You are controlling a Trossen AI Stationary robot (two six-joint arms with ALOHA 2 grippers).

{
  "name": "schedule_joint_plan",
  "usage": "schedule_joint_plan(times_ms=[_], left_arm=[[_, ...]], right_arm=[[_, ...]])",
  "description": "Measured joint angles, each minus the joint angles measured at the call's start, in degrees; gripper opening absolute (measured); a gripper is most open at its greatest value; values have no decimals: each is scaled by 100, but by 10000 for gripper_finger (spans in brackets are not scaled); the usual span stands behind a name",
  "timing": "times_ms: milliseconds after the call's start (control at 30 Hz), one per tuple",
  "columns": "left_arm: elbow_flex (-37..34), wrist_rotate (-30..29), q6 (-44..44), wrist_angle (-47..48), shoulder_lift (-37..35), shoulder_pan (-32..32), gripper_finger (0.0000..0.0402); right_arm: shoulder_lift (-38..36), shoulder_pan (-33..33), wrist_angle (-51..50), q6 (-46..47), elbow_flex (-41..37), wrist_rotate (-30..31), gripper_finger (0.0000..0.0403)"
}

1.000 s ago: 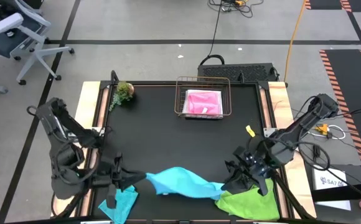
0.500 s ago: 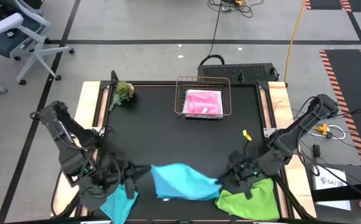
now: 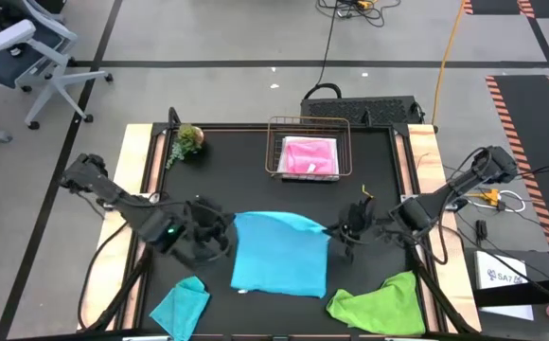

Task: Fold microfiber towels
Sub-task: Fold the right blue towel

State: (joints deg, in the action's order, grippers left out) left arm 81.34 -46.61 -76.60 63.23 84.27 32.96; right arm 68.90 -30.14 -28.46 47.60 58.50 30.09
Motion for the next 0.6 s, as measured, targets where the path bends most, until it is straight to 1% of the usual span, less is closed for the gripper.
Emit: schedule_joint_plan(times_ms=[133, 300, 400, 500, 600], left_arm=[[-641, 524, -56, -347, -31, -391, 2], [-1360, 734, -24, -961, -18, -672, 2], [-1659, 929, 135, -1312, -16, -812, 4], [-1819, 942, 287, -1528, -15, -954, 5], [-1890, 938, 490, -1544, -14, -1088, 2]], right_arm=[[-2, 209, 13, -174, 0, -5, 0], [26, 434, 25, -255, -119, -9, 0], [31, 550, 86, -269, -438, -34, 0], [31, 654, 121, -241, -789, -32, 0], [31, 781, 128, -336, -1054, -29, 0]])
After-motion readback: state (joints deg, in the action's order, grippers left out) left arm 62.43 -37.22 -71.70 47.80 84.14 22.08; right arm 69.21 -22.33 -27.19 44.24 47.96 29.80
